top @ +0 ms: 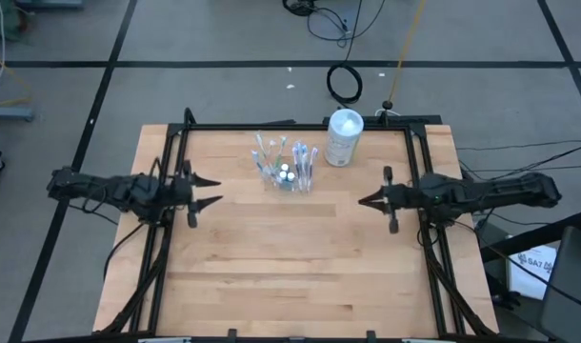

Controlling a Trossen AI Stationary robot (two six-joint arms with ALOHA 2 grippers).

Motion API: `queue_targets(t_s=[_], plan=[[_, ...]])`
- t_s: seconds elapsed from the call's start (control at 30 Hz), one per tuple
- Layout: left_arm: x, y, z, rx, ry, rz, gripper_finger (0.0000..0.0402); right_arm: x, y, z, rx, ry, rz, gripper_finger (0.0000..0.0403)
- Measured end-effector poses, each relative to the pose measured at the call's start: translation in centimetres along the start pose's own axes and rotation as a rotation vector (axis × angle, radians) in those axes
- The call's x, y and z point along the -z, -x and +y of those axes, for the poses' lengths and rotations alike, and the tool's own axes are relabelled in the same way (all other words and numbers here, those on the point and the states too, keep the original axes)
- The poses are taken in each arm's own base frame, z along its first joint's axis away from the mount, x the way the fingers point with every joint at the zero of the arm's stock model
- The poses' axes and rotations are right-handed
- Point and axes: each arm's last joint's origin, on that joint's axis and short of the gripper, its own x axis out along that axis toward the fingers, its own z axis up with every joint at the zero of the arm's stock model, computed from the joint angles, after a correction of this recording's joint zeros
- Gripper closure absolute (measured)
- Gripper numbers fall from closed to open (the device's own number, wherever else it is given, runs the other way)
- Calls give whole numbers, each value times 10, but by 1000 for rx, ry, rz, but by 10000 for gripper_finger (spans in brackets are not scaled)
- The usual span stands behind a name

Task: Pick & Place toothbrushing station
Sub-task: Return to Home Position

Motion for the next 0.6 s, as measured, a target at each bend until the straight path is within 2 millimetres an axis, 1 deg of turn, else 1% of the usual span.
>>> queue_targets(t_s=[0.07,0.27,0.4,0.53,0.6], plan=[[9,2,0,-2,-24,-16,213,10,7,1,-19,26,-67,398],[26,7,0,19,-29,-116,213,33,23,5,-88,7,-263,386],[41,7,-2,57,-22,-189,213,47,28,6,-108,-8,-305,391],[60,4,-4,51,-13,-230,213,61,29,8,-130,-1,-316,399],[66,2,-5,48,-9,-250,213,64,30,9,-156,11,-330,402]])
